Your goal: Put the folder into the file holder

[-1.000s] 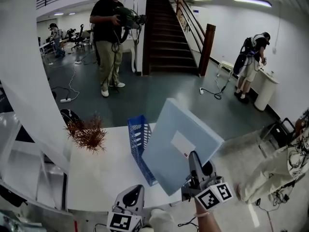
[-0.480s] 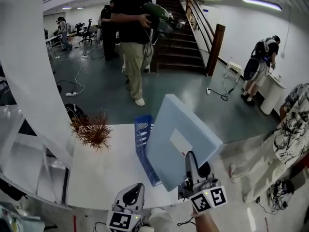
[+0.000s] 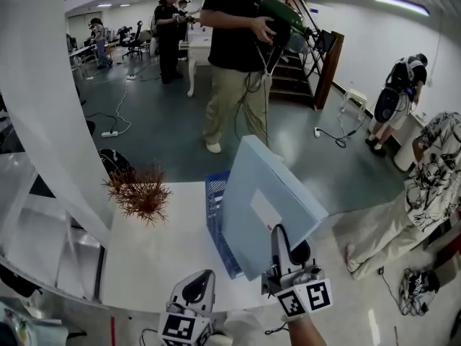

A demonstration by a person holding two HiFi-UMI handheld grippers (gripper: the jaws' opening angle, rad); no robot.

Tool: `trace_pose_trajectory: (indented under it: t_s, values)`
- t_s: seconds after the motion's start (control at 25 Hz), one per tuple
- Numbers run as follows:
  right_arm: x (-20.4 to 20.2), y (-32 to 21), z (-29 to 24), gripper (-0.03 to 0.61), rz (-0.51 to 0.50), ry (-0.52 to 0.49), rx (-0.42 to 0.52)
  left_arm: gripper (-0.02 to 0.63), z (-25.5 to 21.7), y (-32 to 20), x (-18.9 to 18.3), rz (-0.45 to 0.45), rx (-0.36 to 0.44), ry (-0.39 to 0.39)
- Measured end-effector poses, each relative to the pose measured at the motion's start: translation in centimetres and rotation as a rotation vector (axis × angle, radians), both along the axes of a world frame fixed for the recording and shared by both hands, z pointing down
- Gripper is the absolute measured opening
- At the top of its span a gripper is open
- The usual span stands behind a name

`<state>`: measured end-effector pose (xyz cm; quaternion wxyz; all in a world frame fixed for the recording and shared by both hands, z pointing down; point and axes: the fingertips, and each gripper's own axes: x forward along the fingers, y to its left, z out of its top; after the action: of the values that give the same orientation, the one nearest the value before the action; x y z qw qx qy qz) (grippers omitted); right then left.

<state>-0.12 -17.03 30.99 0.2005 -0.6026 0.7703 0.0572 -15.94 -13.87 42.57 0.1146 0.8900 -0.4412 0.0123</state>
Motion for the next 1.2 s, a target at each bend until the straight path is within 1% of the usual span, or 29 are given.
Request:
trace_pose_trajectory:
  t_s: [0.32, 0.52, 0.72, 1.2]
  values:
    - [-0.9, -0.8, 0.0, 0.129, -0.010, 0.017, 0.035, 0.008, 0.7, -1.1, 0.2, -0.005, -0.016, -0.003]
    - [-2.0, -1.0, -0.2, 0.129, -0.024, 0.062, 0.057, 0.008, 1.0, -1.3, 0.4, -0.019, -0.030, -0.006]
    - [-2.8, -1.7, 0.2, 0.129, -0.039, 0.094, 0.055, 0.008, 1.3, -1.6, 0.3, -0.041, -0.039, -0.007]
    - [-3.3, -3.8, 2.0, 0.130, -0.048, 0.093, 0.031, 0.008, 1.9, -2.4, -0.1, -0.090, -0.064, -0.008]
